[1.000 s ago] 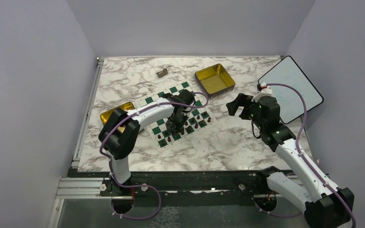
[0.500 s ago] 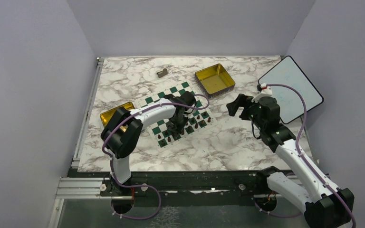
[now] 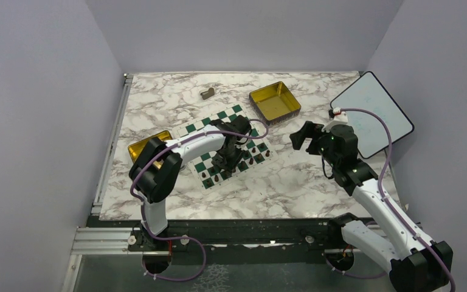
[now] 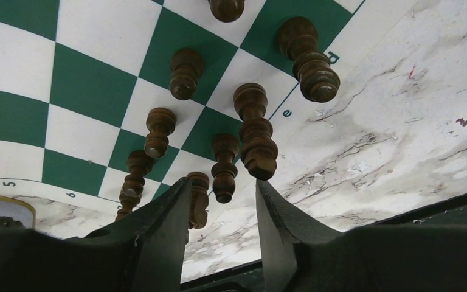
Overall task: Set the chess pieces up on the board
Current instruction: Place the chess piece on the chessboard, then reset both arms
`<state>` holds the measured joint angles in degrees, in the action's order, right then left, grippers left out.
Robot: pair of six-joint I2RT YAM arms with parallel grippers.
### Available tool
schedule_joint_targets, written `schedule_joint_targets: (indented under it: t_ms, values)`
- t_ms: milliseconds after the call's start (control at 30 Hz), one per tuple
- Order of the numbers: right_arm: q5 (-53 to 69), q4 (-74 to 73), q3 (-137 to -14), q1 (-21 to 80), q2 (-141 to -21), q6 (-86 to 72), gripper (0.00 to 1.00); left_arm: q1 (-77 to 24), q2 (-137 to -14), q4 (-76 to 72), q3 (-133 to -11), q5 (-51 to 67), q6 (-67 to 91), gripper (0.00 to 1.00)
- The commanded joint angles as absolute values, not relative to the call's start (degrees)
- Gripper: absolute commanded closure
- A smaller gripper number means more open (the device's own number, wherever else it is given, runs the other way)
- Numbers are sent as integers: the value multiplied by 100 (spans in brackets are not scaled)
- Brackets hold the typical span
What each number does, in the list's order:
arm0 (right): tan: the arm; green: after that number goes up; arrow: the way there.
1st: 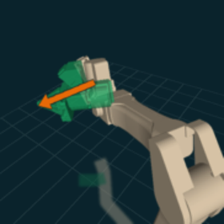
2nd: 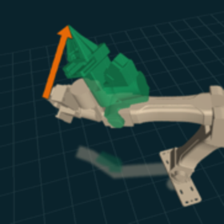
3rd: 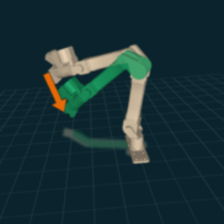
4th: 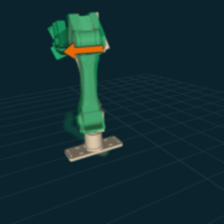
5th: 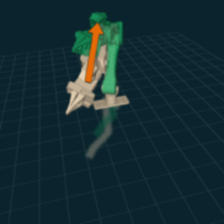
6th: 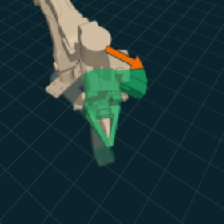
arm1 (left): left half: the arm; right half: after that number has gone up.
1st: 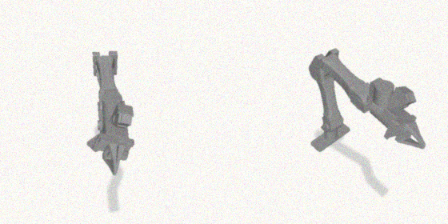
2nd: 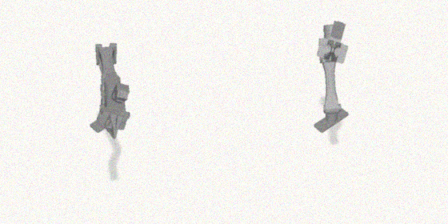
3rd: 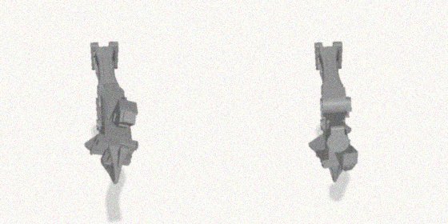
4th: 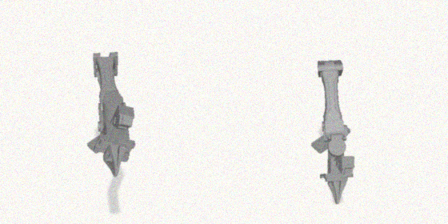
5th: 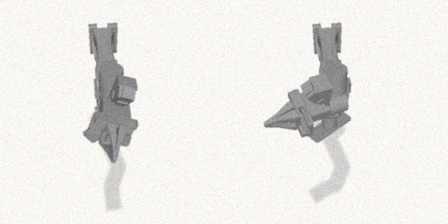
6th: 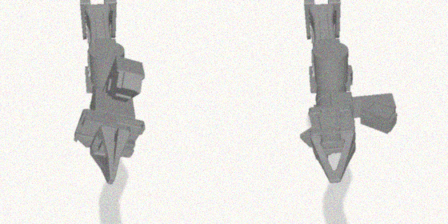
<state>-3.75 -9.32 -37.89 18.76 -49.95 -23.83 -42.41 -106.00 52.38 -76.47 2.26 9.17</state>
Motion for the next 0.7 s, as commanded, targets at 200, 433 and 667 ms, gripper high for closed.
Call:
schedule_joint_targets:
  t_ms: [200,433,667]
  values:
    - [-133,-969,-3630,1890,-4894,-2269,0,-4203,-9982,5284,-8190,-197,1118,50]
    - [300,-1363,-3789,1890,-4460,-2142,0,-3708,-9190,4811,-8297,-264,1333,45]
    - [407,-2064,-4170,1890,-4722,-2356,0,-3560,-7764,3507,-7744,-178,1574,2]
